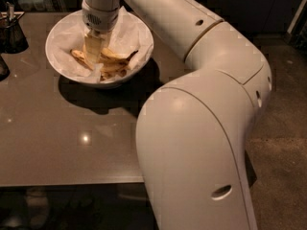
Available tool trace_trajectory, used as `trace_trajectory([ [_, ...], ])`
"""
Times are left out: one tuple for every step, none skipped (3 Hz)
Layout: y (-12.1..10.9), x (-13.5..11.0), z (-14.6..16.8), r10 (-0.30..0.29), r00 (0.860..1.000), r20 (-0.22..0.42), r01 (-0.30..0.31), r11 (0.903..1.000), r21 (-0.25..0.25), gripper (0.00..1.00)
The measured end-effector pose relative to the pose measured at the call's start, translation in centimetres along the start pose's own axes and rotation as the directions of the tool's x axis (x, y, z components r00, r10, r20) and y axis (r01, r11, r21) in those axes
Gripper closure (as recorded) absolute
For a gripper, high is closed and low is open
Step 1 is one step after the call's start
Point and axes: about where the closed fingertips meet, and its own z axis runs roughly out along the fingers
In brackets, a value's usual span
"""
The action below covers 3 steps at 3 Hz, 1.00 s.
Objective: Pick banana from white bowl
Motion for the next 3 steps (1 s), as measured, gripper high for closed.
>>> trace_trajectory([
  [0.2, -0.1, 0.5, -0.007, 1.000, -0.007, 0.007, 0.9999, -0.015, 0.44],
  [0.3, -0.3, 1.3, -0.011, 1.000, -0.014, 0.010, 0.9993, -0.035, 0.44],
  [0.4, -0.4, 2.1, -0.014, 1.000, -0.019, 0.013, 0.9984, -0.055, 0.44],
])
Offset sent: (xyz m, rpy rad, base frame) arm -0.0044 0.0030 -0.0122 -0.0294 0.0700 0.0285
